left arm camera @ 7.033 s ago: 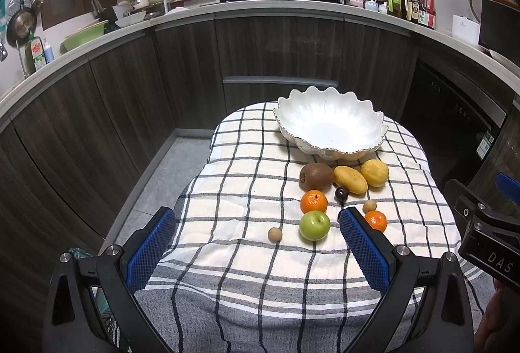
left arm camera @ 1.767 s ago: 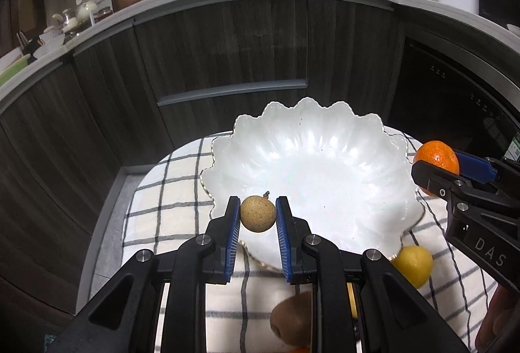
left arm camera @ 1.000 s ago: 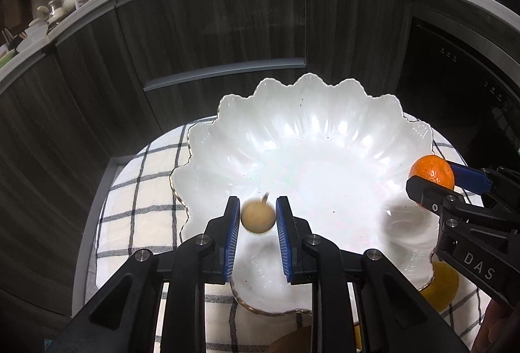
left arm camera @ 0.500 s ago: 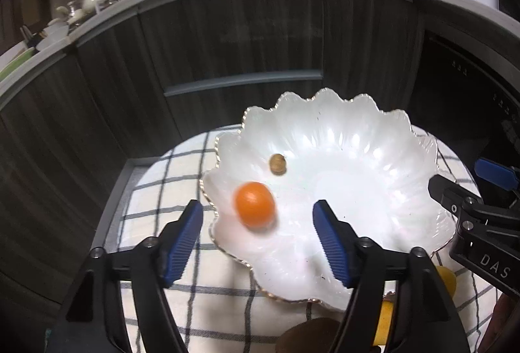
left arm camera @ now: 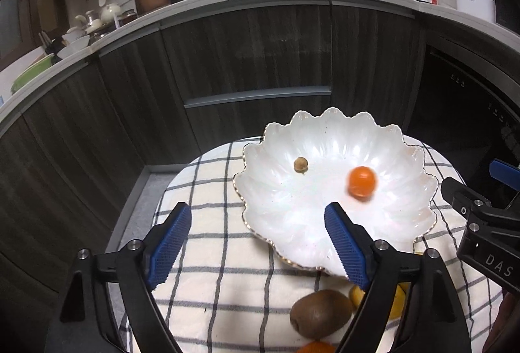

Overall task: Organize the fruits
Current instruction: 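Withdraw both open tools from the bowl back toward the remaining fruit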

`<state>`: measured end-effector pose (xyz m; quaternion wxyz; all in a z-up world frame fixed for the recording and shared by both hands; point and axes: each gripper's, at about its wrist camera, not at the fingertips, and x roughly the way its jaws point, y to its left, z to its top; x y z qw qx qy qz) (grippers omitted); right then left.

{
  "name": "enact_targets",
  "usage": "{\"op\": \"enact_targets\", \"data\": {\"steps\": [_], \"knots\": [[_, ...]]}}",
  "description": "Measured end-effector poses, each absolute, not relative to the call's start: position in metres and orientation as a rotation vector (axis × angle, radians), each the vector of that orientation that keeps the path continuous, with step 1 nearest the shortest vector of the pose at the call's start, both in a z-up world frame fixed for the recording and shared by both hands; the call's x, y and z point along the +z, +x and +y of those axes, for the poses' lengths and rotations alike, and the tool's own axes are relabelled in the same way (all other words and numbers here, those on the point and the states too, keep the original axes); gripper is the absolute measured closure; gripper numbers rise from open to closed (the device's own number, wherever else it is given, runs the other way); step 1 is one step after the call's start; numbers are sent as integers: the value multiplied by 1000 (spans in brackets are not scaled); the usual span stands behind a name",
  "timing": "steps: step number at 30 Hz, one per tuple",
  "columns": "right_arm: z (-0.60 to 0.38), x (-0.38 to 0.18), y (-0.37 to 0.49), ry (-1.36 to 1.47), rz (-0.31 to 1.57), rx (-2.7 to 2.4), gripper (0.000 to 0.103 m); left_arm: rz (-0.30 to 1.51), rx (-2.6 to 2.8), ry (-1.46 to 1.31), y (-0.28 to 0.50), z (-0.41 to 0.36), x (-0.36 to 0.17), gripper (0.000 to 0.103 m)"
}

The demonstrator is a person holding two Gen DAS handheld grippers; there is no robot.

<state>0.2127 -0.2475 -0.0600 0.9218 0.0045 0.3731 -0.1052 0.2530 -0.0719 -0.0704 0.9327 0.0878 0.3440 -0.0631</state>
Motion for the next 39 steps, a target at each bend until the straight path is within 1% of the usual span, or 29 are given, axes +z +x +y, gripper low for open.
{"op": "enact_targets", "data": {"steps": [10, 12, 14, 19, 39], "knots": [[-246, -48, 185, 41, 747, -236, 20, 693, -108, 158, 222, -62, -58, 16], [-246, -46, 179, 47, 744, -236, 20, 689, -103, 158, 217, -61, -56, 15], [-245, -45, 173, 50, 744, -233, 20, 680, -98, 156, 210, -60, -54, 12], [-245, -43, 158, 55, 735, -239, 20, 668, -85, 154, 194, -57, -52, 11], [-242, -59, 107, 69, 732, -281, 20, 691, -62, 130, 145, -50, -76, 11]]}}
